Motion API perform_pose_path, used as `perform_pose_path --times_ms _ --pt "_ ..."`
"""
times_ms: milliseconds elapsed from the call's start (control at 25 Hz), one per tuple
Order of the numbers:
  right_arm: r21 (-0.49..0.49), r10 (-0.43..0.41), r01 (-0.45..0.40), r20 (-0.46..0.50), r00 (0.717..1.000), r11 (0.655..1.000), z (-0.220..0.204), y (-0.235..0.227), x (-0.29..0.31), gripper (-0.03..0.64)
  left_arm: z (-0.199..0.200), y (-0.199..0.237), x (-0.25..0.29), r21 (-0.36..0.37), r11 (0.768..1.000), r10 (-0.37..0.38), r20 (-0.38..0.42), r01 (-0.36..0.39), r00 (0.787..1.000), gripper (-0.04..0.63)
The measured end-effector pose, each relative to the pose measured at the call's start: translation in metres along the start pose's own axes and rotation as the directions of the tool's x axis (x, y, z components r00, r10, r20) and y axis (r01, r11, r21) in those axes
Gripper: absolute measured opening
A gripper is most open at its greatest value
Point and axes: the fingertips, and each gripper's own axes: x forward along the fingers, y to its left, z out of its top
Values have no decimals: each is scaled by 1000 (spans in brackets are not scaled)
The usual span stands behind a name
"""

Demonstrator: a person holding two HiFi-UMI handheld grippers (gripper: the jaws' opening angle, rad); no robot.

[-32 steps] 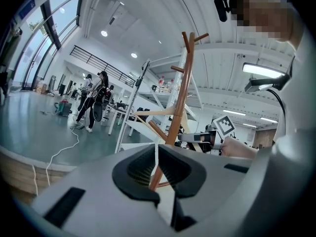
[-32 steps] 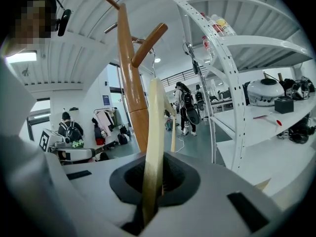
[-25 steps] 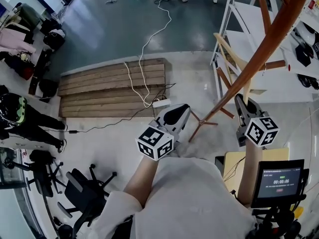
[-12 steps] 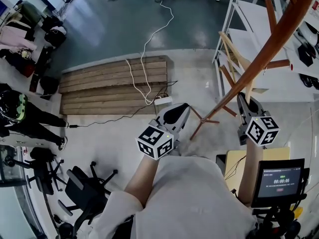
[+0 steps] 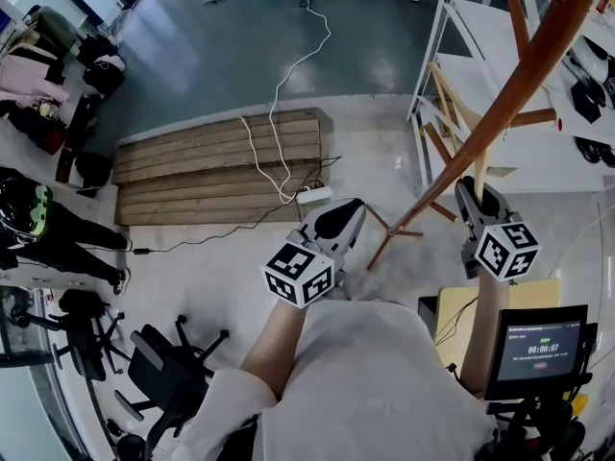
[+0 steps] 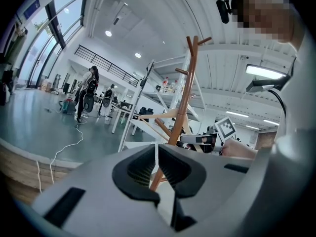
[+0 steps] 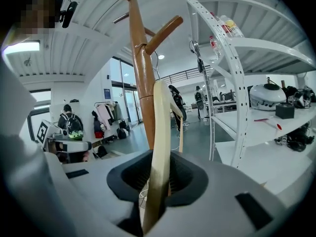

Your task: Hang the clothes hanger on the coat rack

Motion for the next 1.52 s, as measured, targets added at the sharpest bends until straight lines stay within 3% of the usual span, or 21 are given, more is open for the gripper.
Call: perform_pose_path --times_ms 200,440,1040,1280,1520 --pt "-17 -18 19 27 999 1000 4 5 -6 95 0 -2 -1 4 1000 -16 4 16 1000 8" --pt "-52 -61 63 48 997 997 10 8 -14 97 -1 -6 -3 6 999 -39 9 39 999 8" --pt "-50 -97 110 217 971 993 52 13 -57 97 6 -21 8 36 991 -125 -7 125 992 8" --pt "-31 -124 138 281 952 990 59 12 -82 97 9 -35 24 59 979 -196 -23 197 980 8" --pt "51 -186 179 341 922 982 63 12 -124 95 12 -66 40 68 949 -305 -58 309 951 8"
